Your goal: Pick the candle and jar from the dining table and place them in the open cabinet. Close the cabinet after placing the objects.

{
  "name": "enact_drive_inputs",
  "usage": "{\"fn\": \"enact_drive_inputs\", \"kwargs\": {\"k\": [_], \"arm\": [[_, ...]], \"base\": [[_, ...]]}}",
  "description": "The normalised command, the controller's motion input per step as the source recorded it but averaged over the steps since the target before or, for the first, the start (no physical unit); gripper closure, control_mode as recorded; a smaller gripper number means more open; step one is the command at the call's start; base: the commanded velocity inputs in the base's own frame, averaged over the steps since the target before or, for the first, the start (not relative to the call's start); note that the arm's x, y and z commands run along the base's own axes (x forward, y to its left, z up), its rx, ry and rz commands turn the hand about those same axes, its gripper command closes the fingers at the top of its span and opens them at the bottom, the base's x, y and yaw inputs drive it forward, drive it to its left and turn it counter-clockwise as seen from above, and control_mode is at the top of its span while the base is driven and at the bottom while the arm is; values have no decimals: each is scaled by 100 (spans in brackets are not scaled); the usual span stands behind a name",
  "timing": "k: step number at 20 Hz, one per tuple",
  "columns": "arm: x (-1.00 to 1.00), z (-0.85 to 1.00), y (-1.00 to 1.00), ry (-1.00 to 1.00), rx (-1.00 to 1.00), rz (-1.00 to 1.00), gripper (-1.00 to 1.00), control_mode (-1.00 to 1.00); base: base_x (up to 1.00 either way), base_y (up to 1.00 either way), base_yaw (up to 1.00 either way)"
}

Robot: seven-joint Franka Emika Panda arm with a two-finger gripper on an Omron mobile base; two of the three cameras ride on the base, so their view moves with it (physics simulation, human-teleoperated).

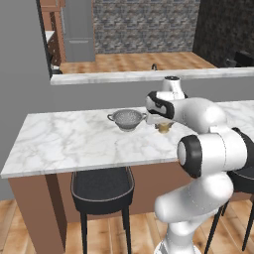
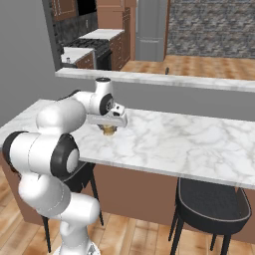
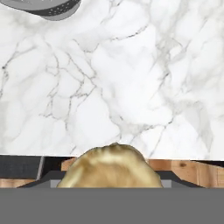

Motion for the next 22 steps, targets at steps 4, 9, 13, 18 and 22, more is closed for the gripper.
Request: {"fn": "enact_drive_inputs", "kwargs": {"k": [4,9,13,18,22], "arm": [[-46,37,-6,4,0,0,100,-100],[-31,31,-3,4,0,0,100,-100],[-26,19,0,6,0,0,100,-100],[-26,4,0,5,0,0,100,-100],[-37,4,0,0,0,0,100,-100]], "base": [[0,0,0],[0,0,0],[0,0,0],[0,0,0],[0,0,0]]}}
